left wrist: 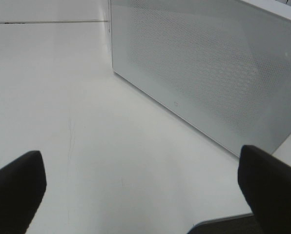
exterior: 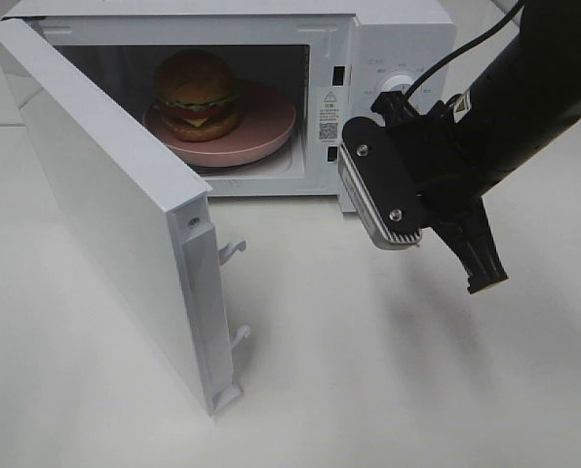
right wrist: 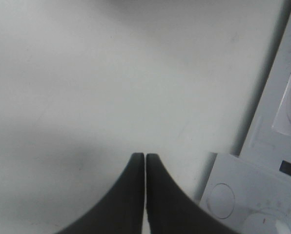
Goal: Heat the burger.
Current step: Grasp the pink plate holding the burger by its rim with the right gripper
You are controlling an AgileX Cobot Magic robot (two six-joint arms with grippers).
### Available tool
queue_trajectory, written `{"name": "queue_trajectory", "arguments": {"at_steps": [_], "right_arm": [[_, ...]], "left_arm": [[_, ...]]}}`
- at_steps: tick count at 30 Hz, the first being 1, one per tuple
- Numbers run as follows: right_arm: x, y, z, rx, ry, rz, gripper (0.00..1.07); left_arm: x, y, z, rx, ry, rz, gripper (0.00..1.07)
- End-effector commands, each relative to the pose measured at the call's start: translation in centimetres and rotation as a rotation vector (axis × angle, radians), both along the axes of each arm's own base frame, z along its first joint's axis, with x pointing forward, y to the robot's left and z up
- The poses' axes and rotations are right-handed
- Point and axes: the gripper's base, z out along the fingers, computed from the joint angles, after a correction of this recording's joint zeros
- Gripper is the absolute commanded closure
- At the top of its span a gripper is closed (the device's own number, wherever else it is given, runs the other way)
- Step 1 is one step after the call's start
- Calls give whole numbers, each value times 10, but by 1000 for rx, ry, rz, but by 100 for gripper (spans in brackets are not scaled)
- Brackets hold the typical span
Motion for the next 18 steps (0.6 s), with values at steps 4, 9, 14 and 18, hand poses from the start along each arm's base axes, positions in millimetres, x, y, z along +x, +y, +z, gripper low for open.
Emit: {"name": "queue_trajectory", "arguments": {"at_steps": [4,9,14,18], "right_arm": [[3,-4,5,-71,-62,85,102],[7,-6,6,-101,-121,111,99],[11,-2,8,-69,-173,106,72],[13,-1,8,-55,-189,93,53]], "left_arm": [[-2,0,0,-9,-24,2,6],[-2,0,0,-9,-24,2,6],[-2,0,0,-9,-24,2,6],[-2,0,0,-9,-24,2,6]]}}
